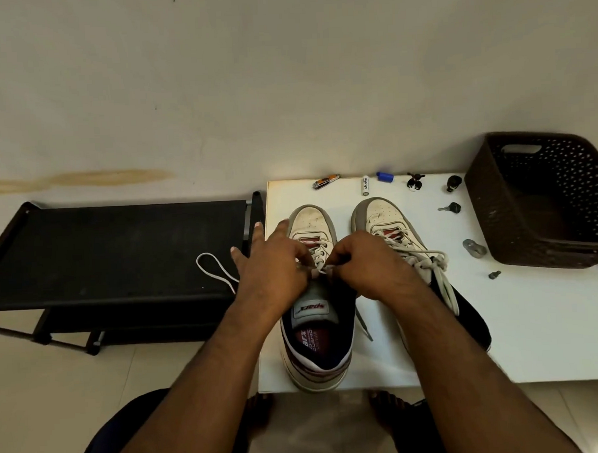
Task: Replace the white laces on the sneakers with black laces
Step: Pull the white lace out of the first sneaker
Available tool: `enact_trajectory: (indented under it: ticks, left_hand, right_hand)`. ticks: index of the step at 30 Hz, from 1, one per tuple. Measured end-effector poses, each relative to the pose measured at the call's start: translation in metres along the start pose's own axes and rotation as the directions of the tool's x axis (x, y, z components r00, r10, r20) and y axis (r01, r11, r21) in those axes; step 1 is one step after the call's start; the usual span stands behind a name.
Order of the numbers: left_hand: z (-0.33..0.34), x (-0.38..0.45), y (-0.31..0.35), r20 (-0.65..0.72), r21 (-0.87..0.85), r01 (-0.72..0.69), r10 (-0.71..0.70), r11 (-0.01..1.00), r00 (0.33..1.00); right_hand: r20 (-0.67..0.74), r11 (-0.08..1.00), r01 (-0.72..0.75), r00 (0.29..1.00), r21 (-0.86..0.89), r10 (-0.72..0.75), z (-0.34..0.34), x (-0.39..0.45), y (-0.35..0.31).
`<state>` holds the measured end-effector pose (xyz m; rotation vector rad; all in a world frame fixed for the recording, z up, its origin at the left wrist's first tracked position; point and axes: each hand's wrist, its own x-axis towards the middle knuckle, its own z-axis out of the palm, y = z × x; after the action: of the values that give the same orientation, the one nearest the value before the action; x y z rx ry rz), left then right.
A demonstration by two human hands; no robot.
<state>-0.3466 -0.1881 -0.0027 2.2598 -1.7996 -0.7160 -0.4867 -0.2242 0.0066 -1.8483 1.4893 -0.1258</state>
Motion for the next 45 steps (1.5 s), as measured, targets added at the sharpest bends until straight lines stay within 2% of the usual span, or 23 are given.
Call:
enact_trajectory:
  ticks: [3,6,9,10,11,13,14,16,18,21,23,25,27,29,30,31,32,34,35,36,38,40,45]
  left_hand:
    - [-0.002,0.001,-0.005,-0.219,-0.262,-0.07,0.011,0.963,0.976]
    - [-0.017,0.005,-0.022,-0.496,-0.661,-0.131,-0.299,0.739,0.815]
    - [-0.027,0.008,-0.034,-0.428,-0.847,-0.093,-0.567,0.524,0.704]
    - [-0.027,0.008,-0.032,-0.392,-0.847,-0.044,-0.566,0.53,0.725]
    - [-0.024,0.009,-0.03,-0.392,-0.786,-0.002,-0.497,0.618,0.774]
    - [-0.014,0.009,-0.024,-0.386,-0.465,-0.022,-0.18,0.885,0.905]
    - [-0.011,0.007,-0.018,-0.32,-0.272,-0.083,-0.009,0.959,0.947]
    - [-0.004,0.002,-0.007,-0.11,-0.084,-0.129,0.12,0.988,0.987]
    - [0.001,0.0,-0.005,-0.023,-0.03,-0.066,0.066,0.997,0.998]
    - [0.004,0.002,-0.006,-0.057,0.007,-0.071,0.071,0.997,0.996]
    - [0.004,0.001,-0.007,-0.178,-0.186,-0.116,0.082,0.976,0.981]
    - [-0.005,0.001,-0.013,-0.369,-0.523,-0.118,-0.099,0.844,0.924]
    - [-0.023,0.004,-0.025,-0.469,-0.779,-0.119,-0.446,0.616,0.762]
    - [-0.038,0.011,-0.04,-0.367,-0.915,-0.113,-0.683,0.387,0.632]
    - [-0.042,0.011,-0.044,-0.28,-0.944,-0.045,-0.719,0.328,0.636]
    - [-0.044,0.009,-0.045,-0.267,-0.914,0.06,-0.706,0.401,0.655]
    - [-0.041,0.005,-0.043,-0.345,-0.796,0.127,-0.616,0.592,0.708]
    - [-0.029,-0.003,-0.033,-0.463,-0.415,0.016,-0.226,0.91,0.857]
    - [-0.024,-0.005,-0.027,-0.38,-0.351,-0.078,-0.065,0.933,0.923]
    - [-0.019,-0.006,-0.021,-0.22,-0.399,-0.072,-0.019,0.914,0.975]
    - [-0.01,-0.006,-0.017,0.016,-0.39,0.02,-0.015,0.921,1.0]
    - [-0.005,-0.004,-0.017,0.02,-0.262,0.054,-0.05,0.964,0.999]
    - [-0.003,-0.003,-0.014,-0.004,-0.248,0.094,-0.098,0.964,0.995]
  right_hand:
    - [0.006,1.0,-0.006,1.0,0.029,0.006,-0.001,0.0,0.001]
    - [0.003,0.999,-0.014,1.0,0.037,0.014,-0.002,0.0,0.002]
    - [0.004,0.999,-0.026,1.0,0.043,0.026,-0.001,0.001,0.001]
    - [0.005,0.999,-0.025,1.0,0.035,0.025,-0.001,0.001,0.001]
    - [0.004,0.999,-0.023,1.0,0.03,0.023,-0.001,0.001,0.0]
    - [0.001,1.0,-0.02,1.0,0.015,0.02,-0.001,0.002,-0.001]
    - [0.002,1.0,-0.021,1.0,0.007,0.021,0.0,0.002,-0.001]
    - [0.002,1.0,-0.029,1.0,0.005,0.029,0.0,0.003,-0.001]
    - [0.004,0.999,-0.032,0.999,0.01,0.032,0.001,0.004,-0.001]
    - [-0.001,0.999,-0.031,1.0,0.009,0.031,0.001,0.003,-0.002]
    - [0.004,0.999,-0.037,0.999,0.03,0.037,0.0,0.002,-0.003]
    - [0.022,0.995,-0.056,0.998,0.078,0.055,-0.002,0.0,-0.003]
    - [0.038,0.992,-0.072,0.997,0.103,0.068,-0.005,-0.002,-0.002]
    - [0.048,0.991,-0.076,0.996,0.115,0.071,-0.005,-0.003,-0.001]
    - [0.047,0.991,-0.069,0.997,0.116,0.064,-0.004,-0.003,-0.002]
    - [0.035,0.993,-0.053,0.998,0.107,0.049,-0.002,-0.003,-0.003]
    - [0.005,0.995,-0.029,1.0,0.094,0.029,0.0,-0.003,-0.003]
    - [-0.09,0.996,0.021,0.996,0.081,-0.013,0.006,-0.002,-0.006]
    - [-0.13,0.996,0.035,0.991,0.085,-0.024,0.008,-0.002,-0.007]
    - [-0.151,0.995,0.046,0.988,0.083,-0.033,0.009,-0.001,-0.008]
    - [-0.145,0.997,0.062,0.988,0.046,-0.055,0.01,0.0,-0.008]
    - [-0.123,0.996,0.076,0.989,-0.038,-0.08,0.012,0.002,-0.006]
    - [-0.101,0.949,0.142,0.979,-0.28,-0.176,0.02,0.003,-0.011]
